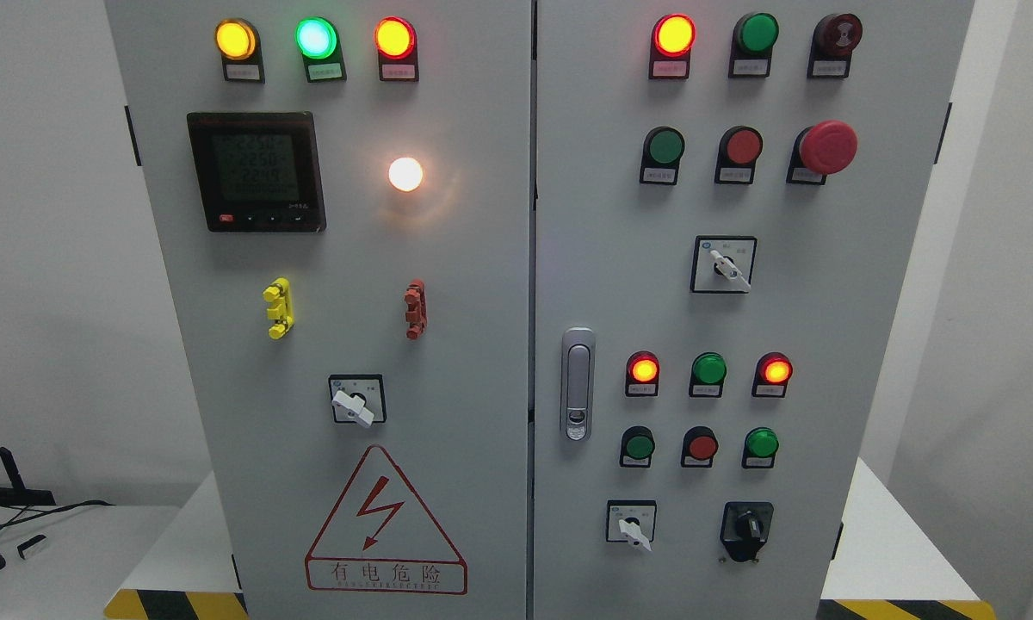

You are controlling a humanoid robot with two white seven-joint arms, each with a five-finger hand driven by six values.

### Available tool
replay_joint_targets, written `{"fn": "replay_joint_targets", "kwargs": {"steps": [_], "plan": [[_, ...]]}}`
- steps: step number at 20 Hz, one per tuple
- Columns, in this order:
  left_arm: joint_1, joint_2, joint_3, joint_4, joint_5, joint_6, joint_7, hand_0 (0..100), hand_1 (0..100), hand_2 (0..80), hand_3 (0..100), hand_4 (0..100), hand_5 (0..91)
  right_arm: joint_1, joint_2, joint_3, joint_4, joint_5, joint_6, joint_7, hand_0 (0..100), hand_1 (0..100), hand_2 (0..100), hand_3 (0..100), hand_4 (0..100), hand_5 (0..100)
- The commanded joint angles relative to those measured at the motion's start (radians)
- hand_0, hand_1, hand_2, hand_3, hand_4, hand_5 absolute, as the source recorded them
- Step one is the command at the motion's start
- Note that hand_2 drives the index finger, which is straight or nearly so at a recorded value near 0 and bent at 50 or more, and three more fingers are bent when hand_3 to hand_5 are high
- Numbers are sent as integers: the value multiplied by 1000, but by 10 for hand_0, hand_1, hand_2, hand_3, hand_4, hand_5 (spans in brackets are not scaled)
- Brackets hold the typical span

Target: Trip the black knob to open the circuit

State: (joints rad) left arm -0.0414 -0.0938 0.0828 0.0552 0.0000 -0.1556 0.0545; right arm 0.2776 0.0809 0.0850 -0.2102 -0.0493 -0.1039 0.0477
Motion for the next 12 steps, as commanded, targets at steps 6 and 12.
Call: {"fn": "replay_joint_targets", "kwargs": {"steps": [6,12], "plan": [[0,0,0,0,-31,-1,1,120,389,0,0,0,0,0,-1,-2,0,0,0,1,101,251,44,109,71,95],[0,0,0,0,-31,-1,1,120,389,0,0,0,0,0,-1,-2,-2,0,0,1,101,251,47,122,73,96]]}}
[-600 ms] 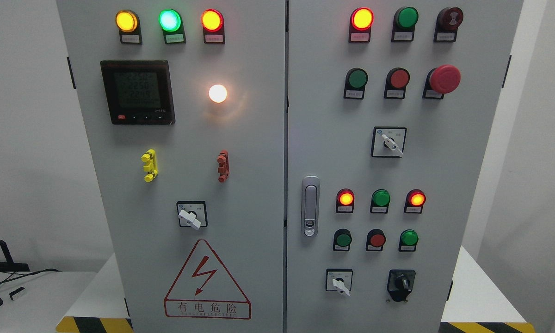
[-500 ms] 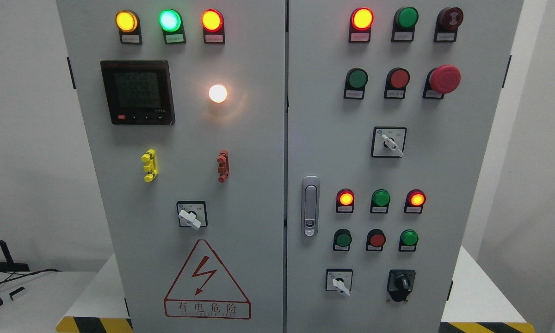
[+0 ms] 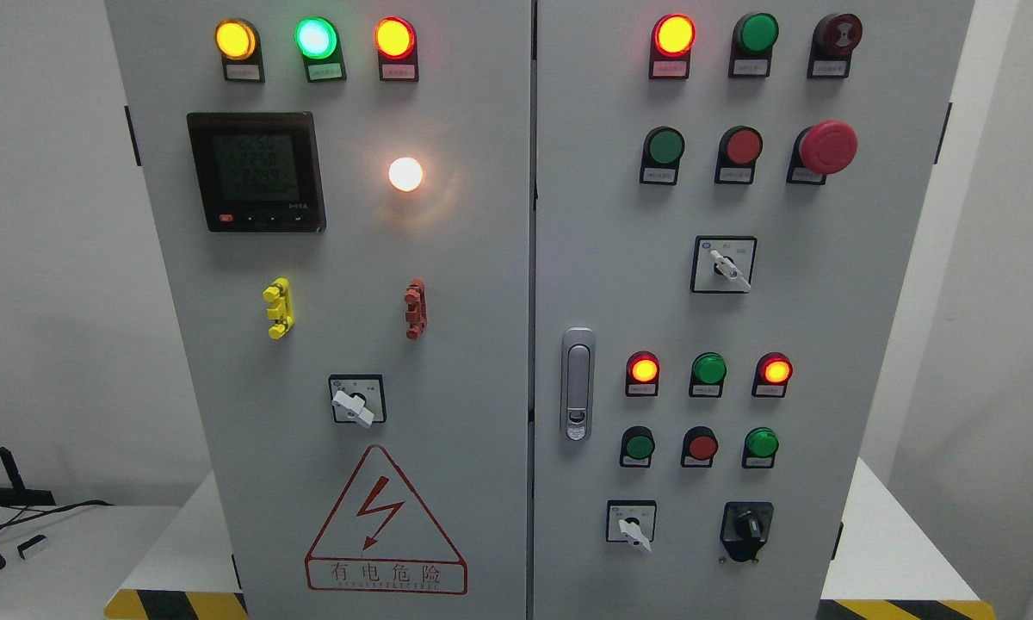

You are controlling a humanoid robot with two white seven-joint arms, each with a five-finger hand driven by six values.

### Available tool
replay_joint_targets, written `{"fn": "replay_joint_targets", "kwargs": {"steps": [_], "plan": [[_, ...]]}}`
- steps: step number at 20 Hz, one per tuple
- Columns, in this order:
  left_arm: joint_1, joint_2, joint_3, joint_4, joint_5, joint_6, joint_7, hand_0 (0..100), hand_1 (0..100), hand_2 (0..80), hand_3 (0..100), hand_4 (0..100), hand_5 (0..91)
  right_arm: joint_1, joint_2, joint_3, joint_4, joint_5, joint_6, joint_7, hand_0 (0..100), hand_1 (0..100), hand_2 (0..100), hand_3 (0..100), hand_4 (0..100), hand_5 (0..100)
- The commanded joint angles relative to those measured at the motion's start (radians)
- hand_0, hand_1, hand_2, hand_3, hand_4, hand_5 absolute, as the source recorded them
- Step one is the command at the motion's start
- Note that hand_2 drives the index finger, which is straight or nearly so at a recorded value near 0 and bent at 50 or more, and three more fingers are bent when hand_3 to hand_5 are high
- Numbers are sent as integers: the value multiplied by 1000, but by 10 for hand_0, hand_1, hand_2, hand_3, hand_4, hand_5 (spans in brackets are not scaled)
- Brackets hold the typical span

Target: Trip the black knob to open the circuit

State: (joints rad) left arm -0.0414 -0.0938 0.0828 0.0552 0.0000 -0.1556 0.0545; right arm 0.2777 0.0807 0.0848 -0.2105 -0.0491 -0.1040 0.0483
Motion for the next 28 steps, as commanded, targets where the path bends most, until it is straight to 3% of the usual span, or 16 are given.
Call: {"fn": "replay_joint_targets", "kwargs": {"steps": [1,6,11,14,16,20,22,24,28], "plan": [[0,0,0,0,-31,-1,1,120,389,0,0,0,0,1,-1,-2,-4,0,0,1,101,251,49,125,74,96],[0,0,0,0,-31,-1,1,120,389,0,0,0,0,49,1,3,-93,2,0,1,101,254,53,137,81,98],[0,-1,0,0,-31,-1,1,120,389,0,0,0,0,237,-5,-6,-496,14,17,44,99,263,60,158,94,111],[0,-1,0,0,-31,-1,1,120,389,0,0,0,0,320,-21,-20,-702,12,-8,62,96,278,75,195,122,125],[0,0,0,0,-31,-1,1,120,389,0,0,0,0,377,-28,-92,-850,11,-57,85,97,348,167,328,228,200],[0,0,0,0,-31,-1,1,120,389,0,0,0,0,469,-55,-175,-1148,-3,-80,125,114,438,228,408,305,264],[0,-1,0,0,-31,-1,1,120,389,0,0,0,0,497,-59,-210,-1265,-5,-86,140,128,501,335,570,490,365],[0,0,0,0,-31,-1,1,120,389,0,0,0,0,515,-59,-250,-1370,-5,-86,157,136,551,405,681,606,476],[0,0,0,0,-31,-1,1,120,389,0,0,0,0,517,-59,-299,-1544,-29,-89,147,160,605,460,738,653,546]]}}
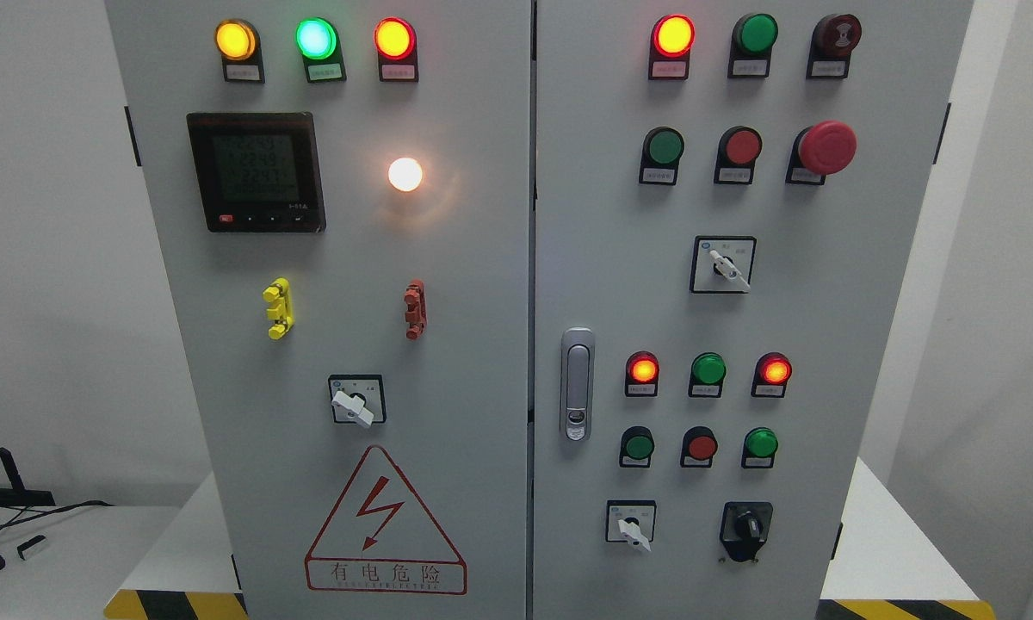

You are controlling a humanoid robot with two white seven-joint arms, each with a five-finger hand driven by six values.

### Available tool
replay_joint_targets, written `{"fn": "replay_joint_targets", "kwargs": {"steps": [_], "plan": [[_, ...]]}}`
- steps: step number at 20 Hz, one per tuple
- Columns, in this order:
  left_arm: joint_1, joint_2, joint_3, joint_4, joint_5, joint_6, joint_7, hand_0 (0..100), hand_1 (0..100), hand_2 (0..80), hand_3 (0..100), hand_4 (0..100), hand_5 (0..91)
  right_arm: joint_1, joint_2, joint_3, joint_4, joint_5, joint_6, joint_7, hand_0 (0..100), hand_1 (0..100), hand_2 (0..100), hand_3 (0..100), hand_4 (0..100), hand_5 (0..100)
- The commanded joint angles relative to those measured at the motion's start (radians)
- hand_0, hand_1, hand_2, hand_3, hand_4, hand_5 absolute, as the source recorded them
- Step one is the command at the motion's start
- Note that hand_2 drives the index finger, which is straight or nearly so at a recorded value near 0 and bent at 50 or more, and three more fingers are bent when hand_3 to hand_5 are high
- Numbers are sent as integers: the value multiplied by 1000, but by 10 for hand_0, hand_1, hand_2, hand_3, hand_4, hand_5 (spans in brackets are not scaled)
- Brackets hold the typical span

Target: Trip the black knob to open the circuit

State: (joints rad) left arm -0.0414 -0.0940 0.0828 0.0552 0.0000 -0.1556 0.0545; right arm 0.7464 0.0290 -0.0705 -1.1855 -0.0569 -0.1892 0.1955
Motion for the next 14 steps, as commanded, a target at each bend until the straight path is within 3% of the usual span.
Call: {"fn": "replay_joint_targets", "kwargs": {"steps": [1,5,9,14], "plan": [[0,0,0,0,-31,-1,1,120,389,0,0,0,0,47,-7,-152,-603,-27,-3,-11,163,608,464,743,656,549],[0,0,0,0,-31,-1,1,120,389,0,0,0,0,27,-18,-158,-713,-27,-4,-71,181,648,507,790,687,580],[0,0,0,0,-31,-1,1,120,389,0,0,0,0,-106,-15,-186,-731,-23,25,-106,200,654,524,820,707,603],[0,0,0,0,-31,-1,1,120,389,0,0,0,0,-315,-15,-203,-729,-23,207,-111,210,653,526,835,722,617]]}}
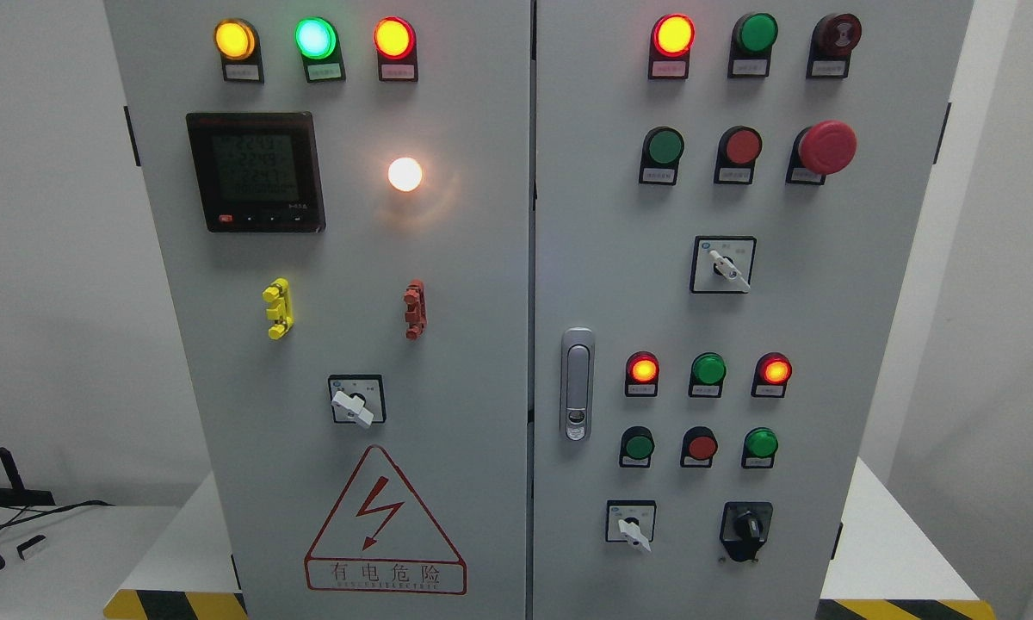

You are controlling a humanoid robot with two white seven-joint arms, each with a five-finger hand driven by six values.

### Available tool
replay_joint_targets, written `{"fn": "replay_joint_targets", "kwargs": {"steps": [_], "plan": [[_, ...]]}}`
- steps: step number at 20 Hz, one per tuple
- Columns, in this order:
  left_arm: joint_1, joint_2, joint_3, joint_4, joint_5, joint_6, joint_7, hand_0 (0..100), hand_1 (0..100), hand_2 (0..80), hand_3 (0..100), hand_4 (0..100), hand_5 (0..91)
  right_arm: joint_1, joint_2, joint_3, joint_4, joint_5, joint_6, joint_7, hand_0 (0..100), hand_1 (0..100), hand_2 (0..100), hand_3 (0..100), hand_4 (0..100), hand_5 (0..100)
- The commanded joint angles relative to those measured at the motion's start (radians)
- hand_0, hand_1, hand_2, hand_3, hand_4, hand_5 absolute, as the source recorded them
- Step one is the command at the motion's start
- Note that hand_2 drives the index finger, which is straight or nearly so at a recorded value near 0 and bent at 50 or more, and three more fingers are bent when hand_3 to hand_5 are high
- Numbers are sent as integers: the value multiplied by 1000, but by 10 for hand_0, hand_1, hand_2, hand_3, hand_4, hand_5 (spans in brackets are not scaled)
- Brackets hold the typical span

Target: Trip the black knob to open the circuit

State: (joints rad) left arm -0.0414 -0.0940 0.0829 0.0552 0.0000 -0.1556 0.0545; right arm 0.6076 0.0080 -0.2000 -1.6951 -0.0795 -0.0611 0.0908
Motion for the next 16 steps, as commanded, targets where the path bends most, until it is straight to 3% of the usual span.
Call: {"fn": "replay_joint_targets", "kwargs": {"steps": [1,7,16], "plan": [[0,-1,0,0,-31,-1,1,120,389,0,0,0,0,-213,7,-72,-219,0,105,-8,215,653,525,838,723,621],[0,0,0,0,-31,-1,1,120,389,0,0,0,0,-422,15,-53,-219,15,236,-37,234,649,512,841,724,624],[0,0,0,0,-31,-1,1,120,389,0,0,0,0,-499,12,-52,-224,37,257,-40,264,638,497,840,721,627]]}}
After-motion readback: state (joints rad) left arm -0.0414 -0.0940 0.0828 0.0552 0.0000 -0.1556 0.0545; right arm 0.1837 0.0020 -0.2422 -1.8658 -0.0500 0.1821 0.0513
